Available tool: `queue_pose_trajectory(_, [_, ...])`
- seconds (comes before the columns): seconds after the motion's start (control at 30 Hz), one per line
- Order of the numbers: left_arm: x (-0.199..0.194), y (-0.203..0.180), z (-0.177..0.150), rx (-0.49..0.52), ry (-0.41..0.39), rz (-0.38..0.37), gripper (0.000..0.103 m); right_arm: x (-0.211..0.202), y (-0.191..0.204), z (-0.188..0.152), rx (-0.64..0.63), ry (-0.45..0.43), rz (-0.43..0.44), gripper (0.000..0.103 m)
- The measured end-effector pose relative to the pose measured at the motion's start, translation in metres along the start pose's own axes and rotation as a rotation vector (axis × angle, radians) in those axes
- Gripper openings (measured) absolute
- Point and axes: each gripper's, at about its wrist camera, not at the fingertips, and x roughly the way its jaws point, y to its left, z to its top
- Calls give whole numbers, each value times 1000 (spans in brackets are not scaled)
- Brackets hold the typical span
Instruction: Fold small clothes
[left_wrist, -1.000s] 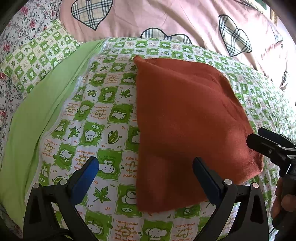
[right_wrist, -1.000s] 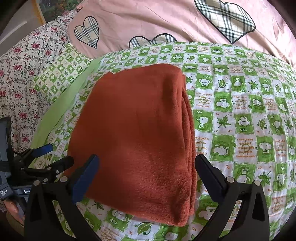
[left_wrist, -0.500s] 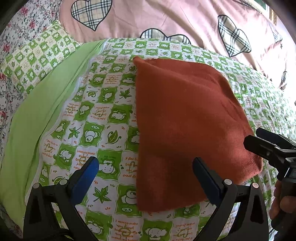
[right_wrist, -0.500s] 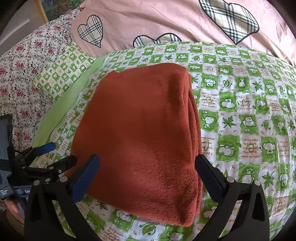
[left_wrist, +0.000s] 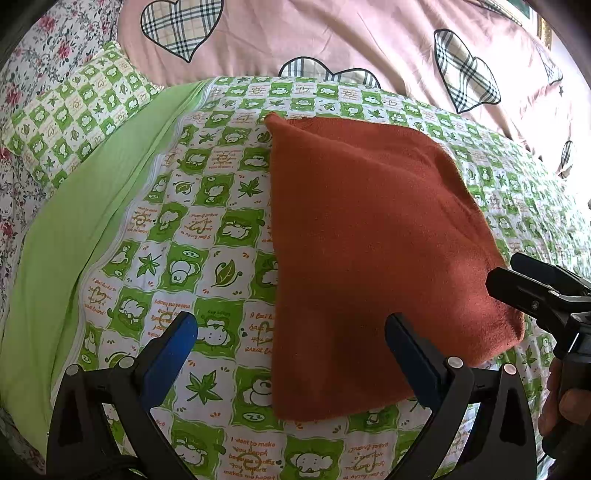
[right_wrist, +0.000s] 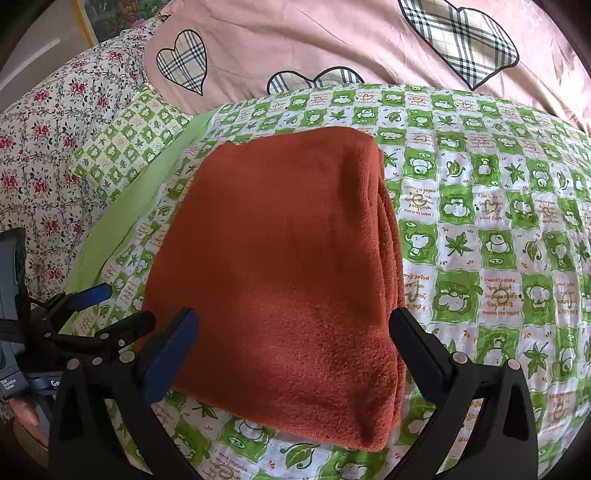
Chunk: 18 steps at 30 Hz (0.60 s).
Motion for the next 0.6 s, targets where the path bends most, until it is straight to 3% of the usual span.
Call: queue_pose_trajectory(0.6, [-1,-1,-1,5,-2,-5,102,-1,0,-1,0,2,-1,102])
